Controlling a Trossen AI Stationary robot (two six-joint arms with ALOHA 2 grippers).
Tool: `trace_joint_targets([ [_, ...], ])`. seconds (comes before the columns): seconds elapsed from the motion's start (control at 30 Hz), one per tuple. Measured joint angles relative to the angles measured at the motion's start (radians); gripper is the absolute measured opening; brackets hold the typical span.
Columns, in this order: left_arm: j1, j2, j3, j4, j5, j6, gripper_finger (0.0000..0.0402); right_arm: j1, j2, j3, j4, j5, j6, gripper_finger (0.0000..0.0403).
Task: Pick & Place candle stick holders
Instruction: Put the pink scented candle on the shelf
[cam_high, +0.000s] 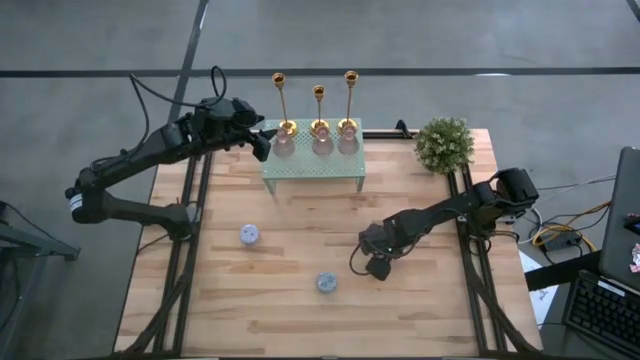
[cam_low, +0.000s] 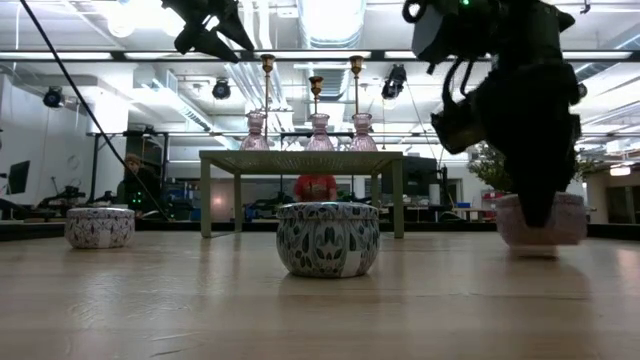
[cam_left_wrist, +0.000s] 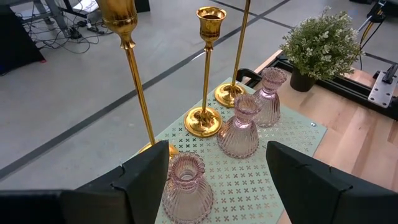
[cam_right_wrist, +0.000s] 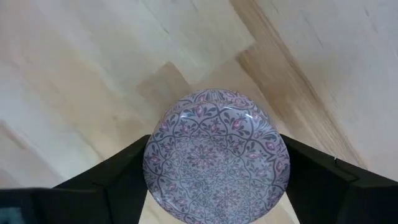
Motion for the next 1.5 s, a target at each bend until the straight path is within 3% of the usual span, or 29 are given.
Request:
trace_joint_targets([
  [0.57,0.000,0.000,0.000,-0.025,0.003,-0.004,0.0273,-0.106,-0.001,0.336,-0.356,-0.018,0.090,0.0300],
  [0.93,0.000,0.000,0.000,-0.027,0.003,-0.004,0.0273,-0.275,-0.001,0.522,-0.384,-0.016,0.058,0.0299],
  [1.5,0.000,0.000,0.000,-0.031,0.003,-0.003,0.0273,-0.543,-0.001,0.629,-0.380,-0.016,-0.095,0.0299],
])
